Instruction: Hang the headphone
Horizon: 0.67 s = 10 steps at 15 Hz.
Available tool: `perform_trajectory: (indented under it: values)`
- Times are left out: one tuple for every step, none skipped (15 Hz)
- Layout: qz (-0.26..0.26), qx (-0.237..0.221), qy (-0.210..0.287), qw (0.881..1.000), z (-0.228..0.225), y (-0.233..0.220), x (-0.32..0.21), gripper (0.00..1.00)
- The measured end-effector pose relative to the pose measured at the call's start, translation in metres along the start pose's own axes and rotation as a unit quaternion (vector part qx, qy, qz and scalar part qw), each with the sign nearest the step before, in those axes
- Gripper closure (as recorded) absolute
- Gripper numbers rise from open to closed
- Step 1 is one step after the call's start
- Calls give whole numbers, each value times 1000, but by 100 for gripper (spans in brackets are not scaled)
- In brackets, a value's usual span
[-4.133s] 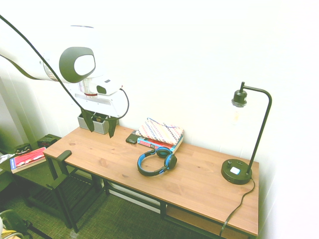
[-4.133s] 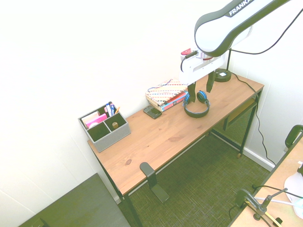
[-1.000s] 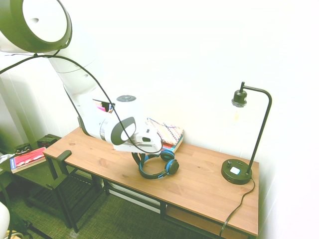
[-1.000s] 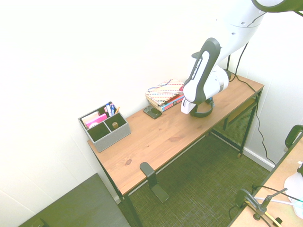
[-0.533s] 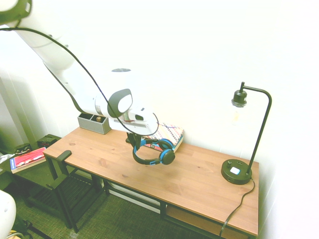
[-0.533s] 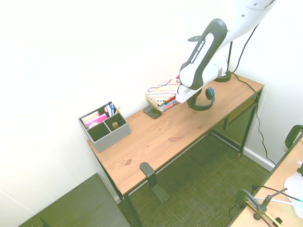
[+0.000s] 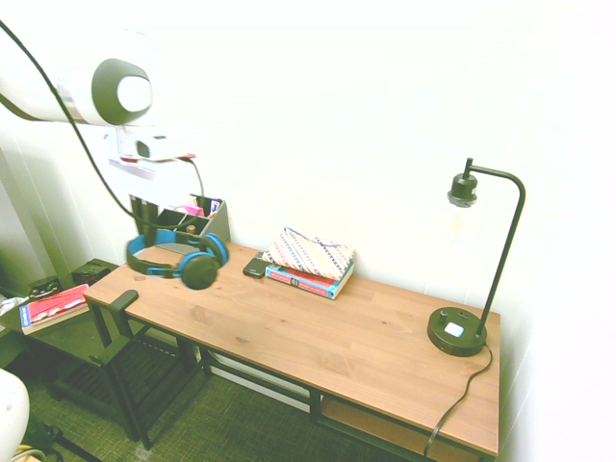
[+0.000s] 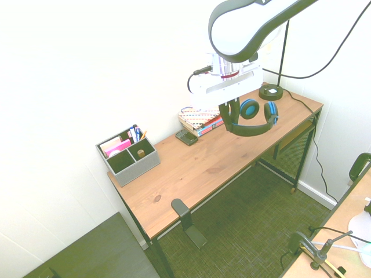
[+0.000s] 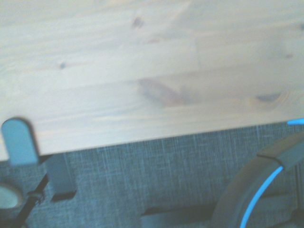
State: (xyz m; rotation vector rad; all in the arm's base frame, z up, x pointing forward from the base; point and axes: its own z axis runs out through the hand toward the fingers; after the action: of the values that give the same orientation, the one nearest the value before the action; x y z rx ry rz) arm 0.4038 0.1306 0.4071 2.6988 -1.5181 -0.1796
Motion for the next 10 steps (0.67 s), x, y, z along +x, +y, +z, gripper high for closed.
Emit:
perform_trajectory:
  values:
    - [2, -2, -3, 1000, 1, 3, -24, 100]
    - [1, -5, -6, 1000, 9, 5, -47, 100]
    - [-2, -5, -8, 1000, 20, 5, -67, 100]
    - [-4, 2, -8, 1000, 32, 4, -84, 100]
    - [-5, 14, -6, 1000, 46, 2, -100, 100]
    - [-7, 30, -2, 1000, 60, -1, -112, 100]
    - [-6, 47, 3, 999, 76, -5, -122, 100]
    - [-5, 63, 7, 998, 94, -8, -134, 100]
    - [-6, 70, 10, 998, 116, -9, -148, 100]
    - [-7, 70, 14, 997, 137, -11, -160, 100]
